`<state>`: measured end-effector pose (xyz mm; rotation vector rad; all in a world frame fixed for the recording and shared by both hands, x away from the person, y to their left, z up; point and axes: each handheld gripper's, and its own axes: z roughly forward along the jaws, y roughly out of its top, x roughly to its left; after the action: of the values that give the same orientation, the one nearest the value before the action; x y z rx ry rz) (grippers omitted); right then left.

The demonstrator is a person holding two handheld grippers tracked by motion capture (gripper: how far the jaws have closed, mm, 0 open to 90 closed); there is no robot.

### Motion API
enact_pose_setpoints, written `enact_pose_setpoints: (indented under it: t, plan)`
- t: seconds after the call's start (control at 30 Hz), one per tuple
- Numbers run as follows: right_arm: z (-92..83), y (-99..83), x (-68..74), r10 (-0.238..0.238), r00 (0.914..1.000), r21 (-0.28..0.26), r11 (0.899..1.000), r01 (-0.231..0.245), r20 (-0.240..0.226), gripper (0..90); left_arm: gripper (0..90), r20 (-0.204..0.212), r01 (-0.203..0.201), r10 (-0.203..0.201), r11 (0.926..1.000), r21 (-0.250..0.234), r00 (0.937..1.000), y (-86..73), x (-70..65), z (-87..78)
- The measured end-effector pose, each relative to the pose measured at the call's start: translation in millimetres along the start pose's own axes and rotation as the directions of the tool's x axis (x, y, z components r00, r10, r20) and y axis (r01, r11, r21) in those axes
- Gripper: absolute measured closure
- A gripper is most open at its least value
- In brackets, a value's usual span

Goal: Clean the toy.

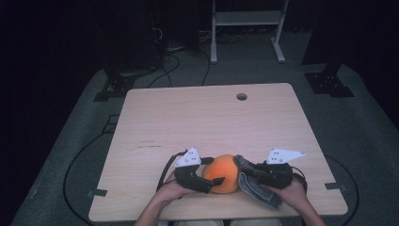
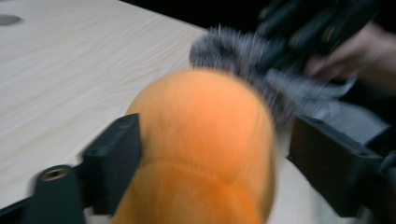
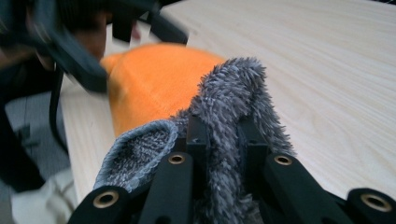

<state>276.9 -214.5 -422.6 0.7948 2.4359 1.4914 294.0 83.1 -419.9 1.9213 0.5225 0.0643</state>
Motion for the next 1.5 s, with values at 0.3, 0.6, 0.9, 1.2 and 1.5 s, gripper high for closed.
enact_pose_setpoints:
  t: [0.3, 0.6, 0.9, 1.2, 1.5]
  plan:
    - [-3.0, -3.5, -6.1, 0.009, 1.0000, 0.018, 1.000, -0.009, -0.003, 77.8, 26.3, -0.030, 0.067, -0.064, 0.9914, 0.113, 0.9975, -8.4, 6.7, 17.9]
    - [-8.7, 9.8, -9.1, 0.038, 0.9976, -0.107, 0.994, -0.031, 0.057, 77.8, 33.1, -0.225, -0.338, 0.328, 0.9412, -0.003, 0.9173, -1.7, -8.3, 21.4]
    - [17.1, 7.3, 7.9, -0.034, 0.9984, -0.047, 0.998, 0.036, 0.045, 77.8, 14.1, -0.149, -0.024, 0.025, 0.9996, 0.012, 0.9885, -9.6, 16.8, 10.9]
    - [7.2, -17.3, -23.1, 0.112, 0.9856, 0.001, 0.994, -0.113, 0.127, 77.8, 15.7, -0.148, -0.080, 0.085, 0.9961, 0.036, 0.9853, -18.2, 10.1, 12.7]
    - [13.5, -6.6, -11.4, 0.083, 0.9953, -0.069, 0.994, -0.080, 0.049, 77.6, 16.5, -0.140, -0.112, 0.117, 0.9928, 0.042, 0.9832, -20.2, 7.2, 13.4]
